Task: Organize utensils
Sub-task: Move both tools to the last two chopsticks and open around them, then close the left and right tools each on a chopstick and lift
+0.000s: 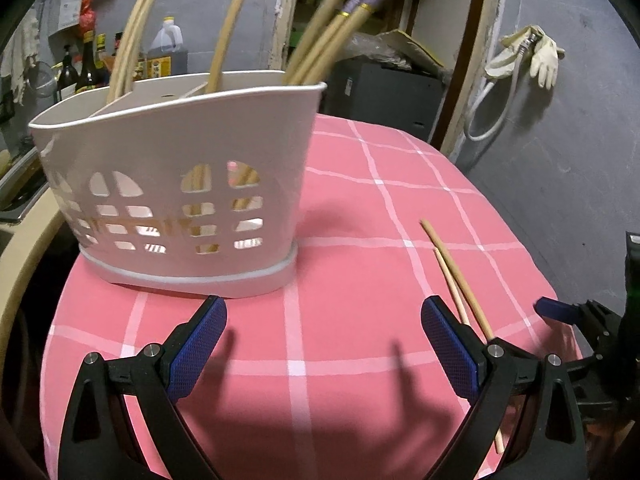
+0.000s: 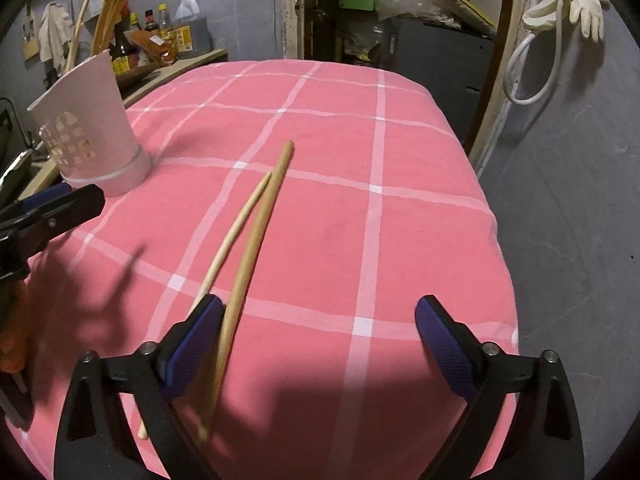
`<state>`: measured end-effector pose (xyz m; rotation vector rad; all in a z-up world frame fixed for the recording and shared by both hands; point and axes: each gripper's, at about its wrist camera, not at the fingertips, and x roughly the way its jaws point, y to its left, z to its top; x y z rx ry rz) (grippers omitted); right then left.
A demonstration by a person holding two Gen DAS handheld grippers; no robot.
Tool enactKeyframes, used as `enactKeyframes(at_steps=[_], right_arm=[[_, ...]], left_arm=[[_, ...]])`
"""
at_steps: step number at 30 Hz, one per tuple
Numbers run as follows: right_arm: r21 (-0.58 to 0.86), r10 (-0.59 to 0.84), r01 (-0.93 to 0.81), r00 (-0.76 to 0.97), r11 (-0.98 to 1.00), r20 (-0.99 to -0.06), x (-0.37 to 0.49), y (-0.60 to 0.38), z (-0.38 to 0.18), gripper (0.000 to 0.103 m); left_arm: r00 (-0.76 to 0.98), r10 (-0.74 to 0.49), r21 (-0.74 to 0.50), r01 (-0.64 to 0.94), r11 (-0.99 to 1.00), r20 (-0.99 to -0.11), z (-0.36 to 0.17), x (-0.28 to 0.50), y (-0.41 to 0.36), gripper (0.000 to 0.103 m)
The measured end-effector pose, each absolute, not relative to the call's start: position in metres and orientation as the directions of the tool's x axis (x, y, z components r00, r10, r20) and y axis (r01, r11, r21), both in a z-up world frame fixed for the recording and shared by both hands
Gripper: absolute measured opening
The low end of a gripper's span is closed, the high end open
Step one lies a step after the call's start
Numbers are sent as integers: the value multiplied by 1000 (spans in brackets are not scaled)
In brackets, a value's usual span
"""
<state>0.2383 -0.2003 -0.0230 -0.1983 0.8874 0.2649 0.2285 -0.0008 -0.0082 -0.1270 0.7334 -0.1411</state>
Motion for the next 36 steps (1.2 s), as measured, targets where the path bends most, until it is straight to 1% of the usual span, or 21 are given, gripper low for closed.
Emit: enactKeyframes(at_steps=[1,2,4,5,7,8,10,11,13,15,16,18,22,24,26,30,33,36], right_arm=[[-62,146,-311,601,948,-786,239,-201,-23,82],[-58,151,-314,599,948,-786,240,-202,-23,80],[-55,156,-318,602,947,-783,242,-206,-22,71],[-48,165,-320,602,946,-781,243,-208,-22,68],[-34,179,-325,601,945,-779,244,-212,-22,55],[-23,191,-329,601,944,-776,244,-215,-21,51],[-4,209,-334,600,943,-772,245,-218,-20,38],[8,222,-339,597,941,-771,246,-220,-20,36],[19,237,-350,591,936,-771,247,-221,-20,28],[21,244,-361,588,932,-771,249,-222,-19,26],[22,250,-367,586,930,-771,251,-223,-18,25],[28,263,-383,577,923,-773,256,-227,-17,23],[39,283,-411,554,911,-783,268,-230,-16,17],[49,296,-426,535,903,-791,277,-231,-15,17],[68,313,-439,515,896,-798,287,-231,-16,17],[97,334,-457,475,884,-814,310,-229,-17,18],[92,329,-469,453,879,-829,325,-222,-18,18],[84,315,-472,435,877,-844,339,-215,-18,18]], left_arm=[[730,-176,-162,91,983,-660,-8,229,-3,95],[726,-184,-161,102,982,-663,-8,229,-5,95],[717,-204,-163,127,978,-666,-8,230,-8,95],[712,-212,-164,137,977,-670,-9,232,-12,95],[692,-235,-168,164,972,-683,-10,235,-17,95],[683,-244,-169,176,970,-689,-12,237,-20,95],[666,-260,-168,200,965,-700,-13,239,-25,94],[657,-271,-170,215,962,-704,-14,241,-28,94],[642,-293,-176,241,954,-708,-14,244,-32,90],[624,-313,-183,265,947,-716,-15,248,-39,79],[612,-323,-188,275,943,-722,-16,251,-43,76],[592,-343,-205,290,935,-729,-18,255,-48,63],[553,-389,-241,323,915,-737,-20,263,-57,51],[536,-401,-250,334,909,-743,-21,268,-61,38],[517,-405,-253,340,906,-754,-23,274,-67,31],[501,-417,-257,358,898,-759,-25,281,-78,23],[476,-431,-269,372,889,-767,-26,284,-86,19],[457,-434,-267,385,884,-777,-27,286,-94,18]])
